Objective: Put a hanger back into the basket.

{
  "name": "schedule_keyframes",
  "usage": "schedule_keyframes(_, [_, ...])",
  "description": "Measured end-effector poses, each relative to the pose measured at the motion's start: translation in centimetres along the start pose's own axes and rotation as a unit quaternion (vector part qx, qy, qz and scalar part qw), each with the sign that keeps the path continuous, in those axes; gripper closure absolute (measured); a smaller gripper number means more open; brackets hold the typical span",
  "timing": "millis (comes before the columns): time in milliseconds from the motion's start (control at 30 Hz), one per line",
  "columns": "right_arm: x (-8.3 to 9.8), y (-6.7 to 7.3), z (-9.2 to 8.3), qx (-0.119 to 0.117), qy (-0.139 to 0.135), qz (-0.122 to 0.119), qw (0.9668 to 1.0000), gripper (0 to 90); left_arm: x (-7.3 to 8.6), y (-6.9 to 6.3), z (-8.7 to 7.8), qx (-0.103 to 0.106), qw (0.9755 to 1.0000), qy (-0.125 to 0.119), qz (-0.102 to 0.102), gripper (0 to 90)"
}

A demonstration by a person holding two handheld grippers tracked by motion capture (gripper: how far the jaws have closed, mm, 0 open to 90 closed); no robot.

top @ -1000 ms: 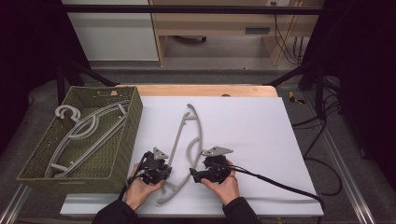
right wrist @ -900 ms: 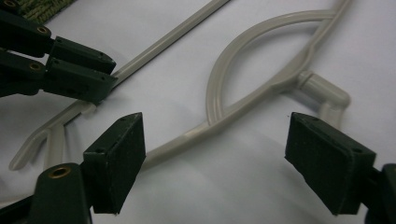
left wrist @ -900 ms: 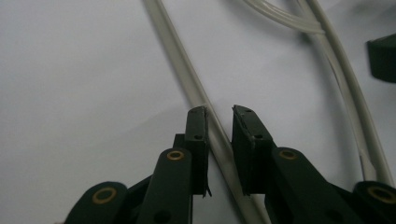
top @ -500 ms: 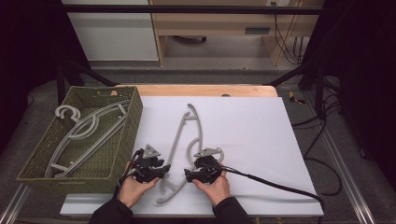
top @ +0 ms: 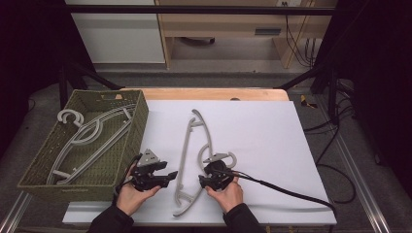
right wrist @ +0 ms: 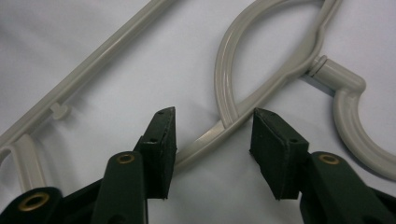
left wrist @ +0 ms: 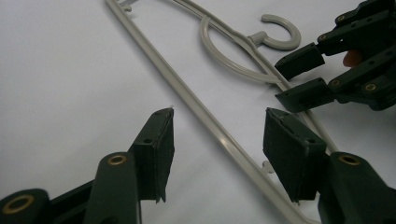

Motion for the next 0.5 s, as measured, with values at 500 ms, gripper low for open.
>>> schedule_keyframes(500, [0.52, -0.36, -0.05, 0.018, -0.008, 0.021, 0.9996, 52.9, 0.06, 0.05, 0.10, -0.004, 1.0000, 0.005, -0.002, 39.6])
Point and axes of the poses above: each handheld gripper's, and its own axes: z roughly forward along the jaws, x roughly out of its underside, y roughly to its left, the point moved 4 cm from there along z, roughly forward along the jaws, and after that the axes turned 6 degrees about -z, right-handed, at the moved point
